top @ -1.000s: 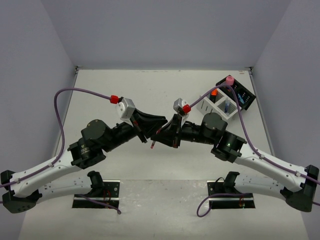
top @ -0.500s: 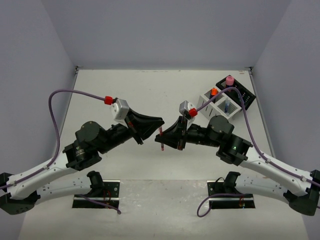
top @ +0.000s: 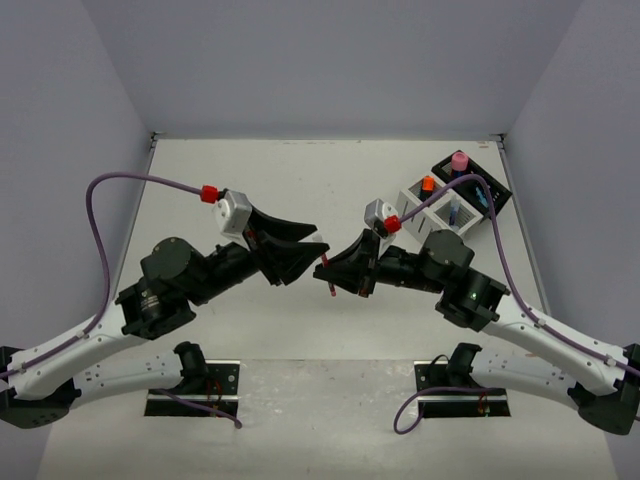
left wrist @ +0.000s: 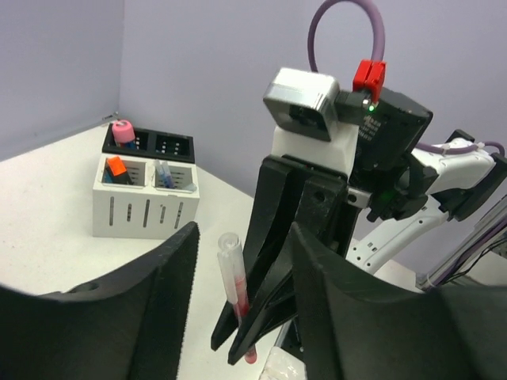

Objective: Sort the stationery into containers
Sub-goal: Close the pen cap on the pen.

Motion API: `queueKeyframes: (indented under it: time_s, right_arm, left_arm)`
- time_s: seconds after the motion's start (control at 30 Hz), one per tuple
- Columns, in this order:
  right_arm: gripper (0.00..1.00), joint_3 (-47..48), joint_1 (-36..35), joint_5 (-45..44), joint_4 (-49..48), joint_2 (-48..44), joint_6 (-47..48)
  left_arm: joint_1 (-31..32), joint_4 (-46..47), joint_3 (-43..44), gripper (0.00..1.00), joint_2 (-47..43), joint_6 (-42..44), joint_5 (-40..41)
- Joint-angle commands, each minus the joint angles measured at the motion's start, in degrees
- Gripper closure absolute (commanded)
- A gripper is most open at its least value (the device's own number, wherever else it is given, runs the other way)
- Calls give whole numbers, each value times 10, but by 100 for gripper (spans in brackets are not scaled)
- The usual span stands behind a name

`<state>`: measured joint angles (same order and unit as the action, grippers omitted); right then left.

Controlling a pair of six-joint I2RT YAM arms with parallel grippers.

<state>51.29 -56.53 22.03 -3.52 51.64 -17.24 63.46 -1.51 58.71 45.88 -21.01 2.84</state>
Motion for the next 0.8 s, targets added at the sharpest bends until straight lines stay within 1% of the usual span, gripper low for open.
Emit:
queueKeyframes:
  time_s: [0.0, 0.1, 0.13, 0.2, 0.43, 0.47, 0.57, 0.7, 0.77]
  right_arm:
    - [100, 10, 0, 12, -14, -6, 13]
    - [100, 15, 1, 19, -5, -6, 14]
    - [100, 17, 1, 25, -4, -6, 16]
    - [100, 18, 1, 32, -1, -9, 15]
    - [100, 18, 0, 59, -5, -22, 8]
    - [100, 19, 1, 65, -5, -23, 6]
    - [100, 19, 0, 73, -7, -28, 7]
    - [100, 19, 0, 89, -12, -32, 9]
    - [100, 20, 1, 87, -12, -33, 9]
  left_arm:
    - [2, -7, 64, 52, 12, 30, -11]
    - [2, -1, 69, 54, 15, 37, -26]
    - [2, 0, 72, 56, 16, 39, -52]
    - [2, -2, 72, 62, 17, 40, -69]
    - [2, 4, 45, 71, 12, 49, -83]
    - [2, 5, 41, 76, 12, 49, -89]
    - [2, 5, 38, 80, 20, 50, -93]
    - [2, 5, 33, 89, 24, 49, -93]
    - [2, 24, 33, 91, 26, 46, -105]
